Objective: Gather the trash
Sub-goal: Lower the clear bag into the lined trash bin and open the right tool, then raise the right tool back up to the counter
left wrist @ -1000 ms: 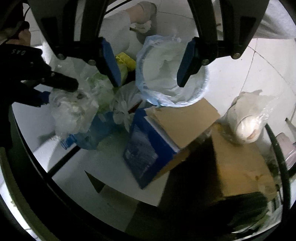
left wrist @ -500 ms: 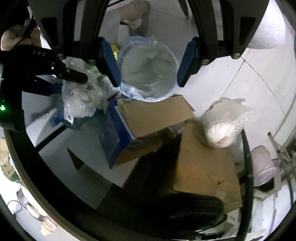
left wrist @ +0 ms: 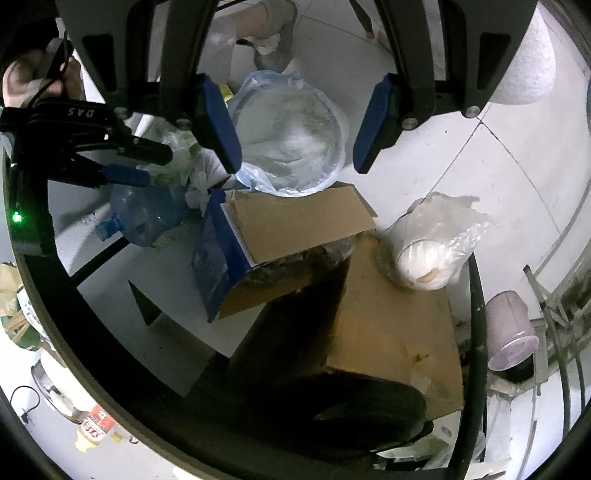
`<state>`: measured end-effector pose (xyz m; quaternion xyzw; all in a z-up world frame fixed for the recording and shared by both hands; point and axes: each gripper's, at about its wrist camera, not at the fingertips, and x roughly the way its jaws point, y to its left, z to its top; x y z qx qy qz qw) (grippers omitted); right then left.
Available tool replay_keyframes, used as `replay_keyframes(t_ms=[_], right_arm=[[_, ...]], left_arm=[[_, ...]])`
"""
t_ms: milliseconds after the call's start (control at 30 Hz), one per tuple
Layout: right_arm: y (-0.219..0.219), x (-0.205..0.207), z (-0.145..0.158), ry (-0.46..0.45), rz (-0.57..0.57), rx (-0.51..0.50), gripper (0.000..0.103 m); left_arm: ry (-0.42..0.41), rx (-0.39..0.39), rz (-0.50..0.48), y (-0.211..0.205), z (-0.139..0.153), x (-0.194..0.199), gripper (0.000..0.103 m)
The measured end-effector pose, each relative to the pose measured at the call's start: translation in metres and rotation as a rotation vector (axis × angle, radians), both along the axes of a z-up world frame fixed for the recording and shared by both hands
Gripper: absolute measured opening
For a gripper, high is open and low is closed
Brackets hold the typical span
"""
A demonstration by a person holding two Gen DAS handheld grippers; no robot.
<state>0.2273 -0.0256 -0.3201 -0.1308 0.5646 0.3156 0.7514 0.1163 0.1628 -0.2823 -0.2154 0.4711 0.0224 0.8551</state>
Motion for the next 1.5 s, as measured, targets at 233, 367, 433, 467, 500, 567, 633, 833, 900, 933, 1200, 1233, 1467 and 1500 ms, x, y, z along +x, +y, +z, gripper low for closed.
replay_keyframes(t_ms=[233, 367, 433, 467, 500, 567, 633, 833, 900, 933, 1200, 1233, 1467, 1500], right_arm=[[-0.015, -0.009, 0.018, -0.037, -0.009, 0.023, 0.060], [-0.025, -0.017, 0.028, -0.059, -0.016, 0.036, 0.060], [-0.029, -0.019, 0.033, -0.068, -0.019, 0.042, 0.060], [-0.032, -0.022, 0.036, -0.076, -0.021, 0.045, 0.060], [-0.034, -0.024, 0.039, -0.082, -0.023, 0.047, 0.060], [-0.037, -0.026, 0.044, -0.093, -0.025, 0.055, 0.060], [-0.041, -0.030, 0.050, -0.104, -0.029, 0.062, 0.060], [-0.054, -0.041, 0.068, -0.142, -0.036, 0.091, 0.060], [-0.057, -0.044, 0.073, -0.152, -0.037, 0.098, 0.060], [-0.059, -0.045, 0.077, -0.157, -0.037, 0.101, 0.060], [-0.080, -0.057, 0.099, -0.198, -0.051, 0.138, 0.060], [-0.083, -0.058, 0.101, -0.202, -0.053, 0.143, 0.060], [-0.101, -0.061, 0.119, -0.229, -0.066, 0.173, 0.060], [-0.104, -0.060, 0.121, -0.231, -0.066, 0.177, 0.060]], left_arm=[[-0.024, 0.023, -0.021, -0.011, 0.016, -0.006, 0.063], [-0.040, 0.036, -0.034, -0.020, 0.026, -0.008, 0.063], [-0.051, 0.044, -0.040, -0.024, 0.033, -0.010, 0.063], [-0.056, 0.047, -0.043, -0.024, 0.035, -0.010, 0.063], [-0.063, 0.052, -0.046, -0.027, 0.039, -0.011, 0.063], [-0.076, 0.059, -0.050, -0.030, 0.046, -0.014, 0.063], [-0.088, 0.068, -0.054, -0.034, 0.053, -0.016, 0.063], [-0.109, 0.081, -0.063, -0.047, 0.067, -0.026, 0.063], [-0.113, 0.086, -0.065, -0.051, 0.071, -0.029, 0.063], [-0.115, 0.088, -0.066, -0.053, 0.073, -0.030, 0.063], [-0.141, 0.122, -0.077, -0.068, 0.096, -0.038, 0.063], [-0.144, 0.125, -0.079, -0.070, 0.098, -0.038, 0.063], [-0.161, 0.145, -0.095, -0.080, 0.116, -0.038, 0.063], [-0.163, 0.149, -0.096, -0.081, 0.118, -0.038, 0.063]])
